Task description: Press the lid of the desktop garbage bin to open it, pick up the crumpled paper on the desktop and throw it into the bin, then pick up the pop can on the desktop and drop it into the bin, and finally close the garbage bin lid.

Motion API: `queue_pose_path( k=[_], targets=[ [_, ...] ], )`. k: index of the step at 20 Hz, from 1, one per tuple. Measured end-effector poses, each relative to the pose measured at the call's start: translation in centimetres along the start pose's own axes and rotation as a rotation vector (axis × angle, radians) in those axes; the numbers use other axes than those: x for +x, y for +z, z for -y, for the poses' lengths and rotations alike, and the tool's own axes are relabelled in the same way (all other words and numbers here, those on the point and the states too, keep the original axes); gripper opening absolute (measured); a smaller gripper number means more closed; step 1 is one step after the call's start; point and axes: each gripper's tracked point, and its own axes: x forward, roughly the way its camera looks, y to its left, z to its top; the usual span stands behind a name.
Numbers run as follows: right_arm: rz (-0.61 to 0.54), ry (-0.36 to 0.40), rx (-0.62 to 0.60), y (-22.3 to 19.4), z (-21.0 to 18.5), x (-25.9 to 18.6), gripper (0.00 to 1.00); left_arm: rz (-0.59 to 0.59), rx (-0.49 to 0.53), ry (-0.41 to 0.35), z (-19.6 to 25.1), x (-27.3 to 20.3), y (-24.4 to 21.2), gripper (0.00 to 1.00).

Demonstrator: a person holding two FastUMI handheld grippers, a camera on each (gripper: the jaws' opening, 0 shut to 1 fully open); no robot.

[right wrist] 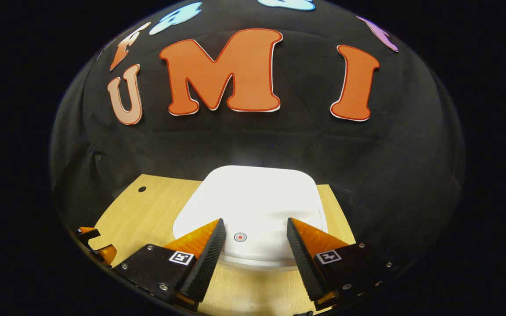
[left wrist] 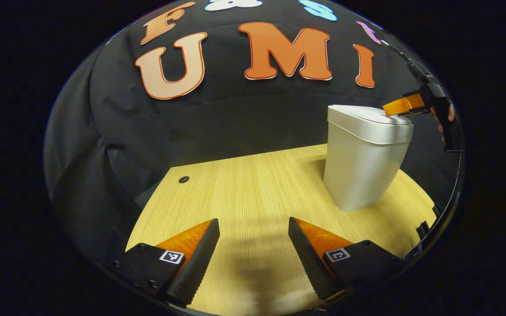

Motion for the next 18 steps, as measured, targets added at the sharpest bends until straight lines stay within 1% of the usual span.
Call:
queue_pose_path(
  k=[1, 2, 3, 4, 8, 13, 14, 15, 18],
  targets=[
    [0.004, -0.001, -0.001, 0.0, 0.0, -0.3, 0.85, -0.003, 0.001, -0.005, 0.1, 0.0, -0.1, 1.00],
    [0.008, -0.002, -0.002, 0.0, 0.0, -0.3, 0.85, -0.005, 0.003, -0.009, 0.1, 0.0, -0.1, 1.00],
    [0.010, -0.006, 0.002, -0.1, -0.1, -0.4, 0.81, -0.007, 0.007, -0.013, 0.1, 0.0, -0.1, 1.00],
    [0.015, -0.010, 0.003, -0.1, -0.1, -0.4, 0.85, -0.006, 0.011, -0.016, 0.1, 0.0, 0.0, 1.00],
    [0.024, -0.027, 0.012, -0.4, -0.3, -0.4, 0.81, -0.009, 0.020, -0.031, 0.4, 0.3, -0.1, 1.00],
    [0.025, -0.043, 0.015, -0.8, -0.5, -0.4, 0.73, -0.008, 0.036, -0.049, 0.9, 0.8, 0.3, 1.00],
    [0.024, -0.045, 0.022, -0.8, -0.5, -0.4, 0.67, -0.004, 0.039, -0.050, 1.0, 0.7, 0.3, 1.00],
    [0.025, -0.048, 0.025, -1.0, -0.6, -0.5, 0.67, -0.001, 0.042, -0.053, 1.0, 0.6, 0.3, 0.98],
    [0.029, -0.064, 0.022, -1.0, -0.6, -0.6, 0.64, 0.017, 0.050, -0.049, 0.4, 0.5, 1.1, 1.00]
  ],
)
